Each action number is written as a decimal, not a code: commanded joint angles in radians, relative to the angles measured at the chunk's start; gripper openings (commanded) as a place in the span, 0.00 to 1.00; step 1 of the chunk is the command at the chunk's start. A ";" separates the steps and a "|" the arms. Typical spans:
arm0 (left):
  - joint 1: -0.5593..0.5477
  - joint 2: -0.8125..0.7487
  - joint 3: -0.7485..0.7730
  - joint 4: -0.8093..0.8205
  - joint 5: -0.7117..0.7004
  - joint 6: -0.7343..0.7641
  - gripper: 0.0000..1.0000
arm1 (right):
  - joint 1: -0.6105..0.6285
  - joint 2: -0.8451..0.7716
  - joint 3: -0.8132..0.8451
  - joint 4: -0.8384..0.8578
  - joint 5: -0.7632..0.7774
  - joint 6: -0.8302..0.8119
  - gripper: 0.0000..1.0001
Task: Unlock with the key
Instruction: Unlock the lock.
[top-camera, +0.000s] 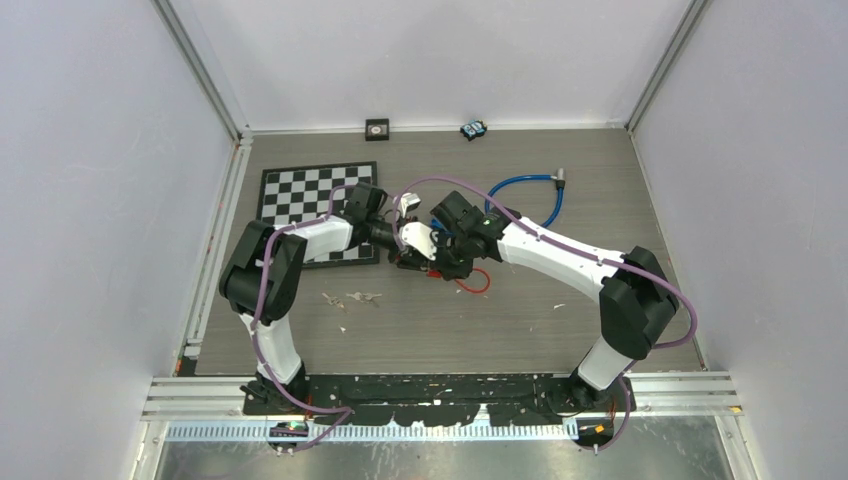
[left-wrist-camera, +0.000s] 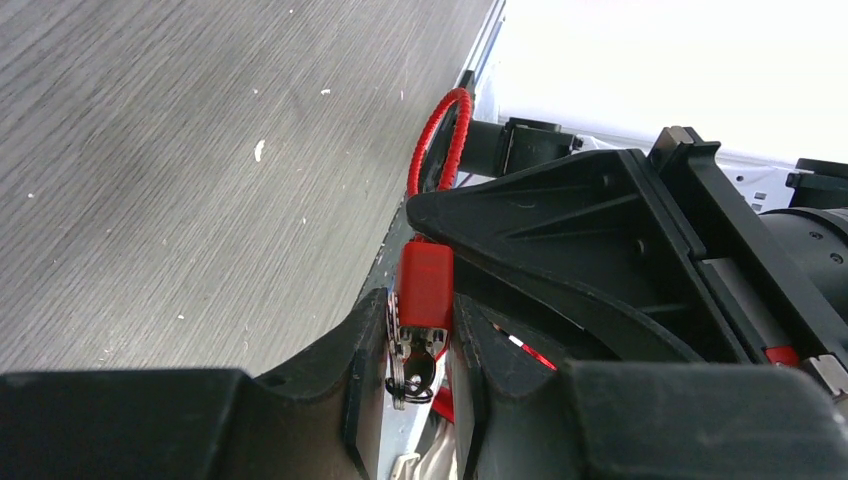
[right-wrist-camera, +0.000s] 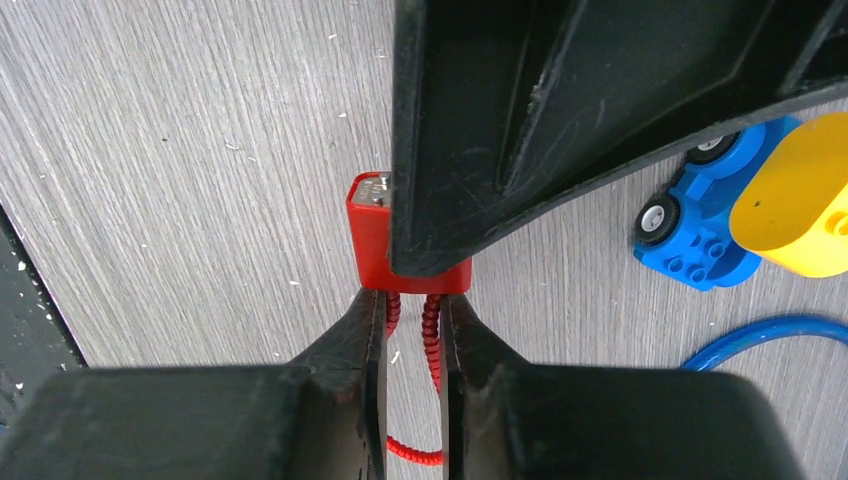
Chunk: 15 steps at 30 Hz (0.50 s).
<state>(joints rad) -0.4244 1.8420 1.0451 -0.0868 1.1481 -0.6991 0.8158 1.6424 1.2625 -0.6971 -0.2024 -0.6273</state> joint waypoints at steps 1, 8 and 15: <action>-0.004 0.000 0.055 -0.015 0.071 0.007 0.00 | 0.006 -0.060 -0.008 0.010 -0.061 -0.063 0.11; -0.004 0.004 0.062 -0.037 0.071 0.025 0.00 | 0.010 -0.083 -0.009 -0.086 -0.135 -0.165 0.10; -0.003 -0.011 0.057 -0.029 0.073 0.029 0.00 | 0.002 -0.091 -0.010 -0.046 -0.115 -0.046 0.52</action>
<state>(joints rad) -0.4343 1.8439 1.0637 -0.1371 1.2007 -0.6743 0.8101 1.5990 1.2564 -0.7490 -0.2539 -0.7227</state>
